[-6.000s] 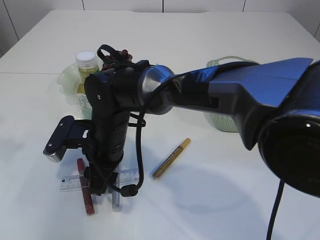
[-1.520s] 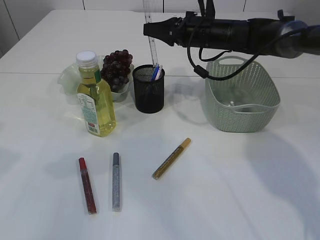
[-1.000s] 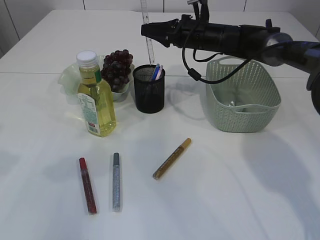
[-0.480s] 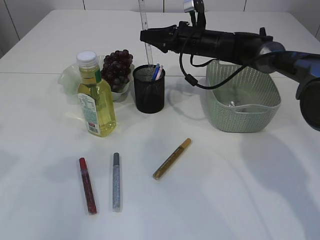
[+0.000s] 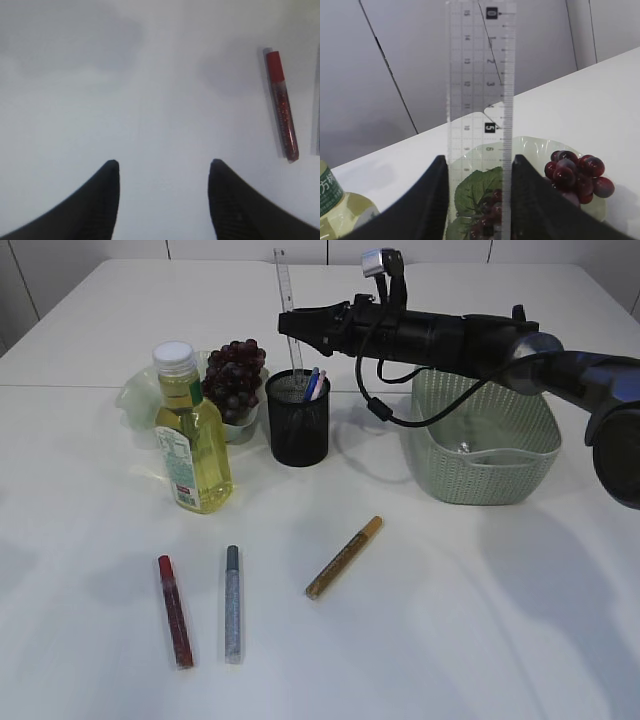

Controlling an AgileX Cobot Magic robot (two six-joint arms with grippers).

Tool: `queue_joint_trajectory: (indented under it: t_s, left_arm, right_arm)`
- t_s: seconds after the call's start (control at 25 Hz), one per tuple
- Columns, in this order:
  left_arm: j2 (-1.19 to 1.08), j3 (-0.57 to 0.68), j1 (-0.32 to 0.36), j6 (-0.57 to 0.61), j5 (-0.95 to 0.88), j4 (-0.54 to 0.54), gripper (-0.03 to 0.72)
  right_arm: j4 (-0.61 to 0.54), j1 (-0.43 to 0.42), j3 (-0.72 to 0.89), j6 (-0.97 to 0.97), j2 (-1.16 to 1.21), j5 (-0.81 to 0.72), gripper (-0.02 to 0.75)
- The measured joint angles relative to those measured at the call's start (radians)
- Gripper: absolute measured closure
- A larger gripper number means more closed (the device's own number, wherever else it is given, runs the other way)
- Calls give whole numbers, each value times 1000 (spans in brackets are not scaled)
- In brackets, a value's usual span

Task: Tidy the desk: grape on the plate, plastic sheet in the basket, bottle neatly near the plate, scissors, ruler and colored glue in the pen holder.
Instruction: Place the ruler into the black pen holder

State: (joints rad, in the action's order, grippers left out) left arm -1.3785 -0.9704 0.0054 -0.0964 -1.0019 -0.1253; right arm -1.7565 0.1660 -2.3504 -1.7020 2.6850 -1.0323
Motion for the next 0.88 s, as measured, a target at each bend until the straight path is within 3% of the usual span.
queue_joint_trajectory:
  t_s: [0.72, 0.88]
  left_arm:
    - [0, 0, 0, 0, 2, 0, 273]
    - [0, 0, 0, 0, 4, 0, 273]
  right_arm:
    - [0, 0, 0, 2, 0, 2, 365]
    - [56, 0, 0, 137, -11, 58, 364]
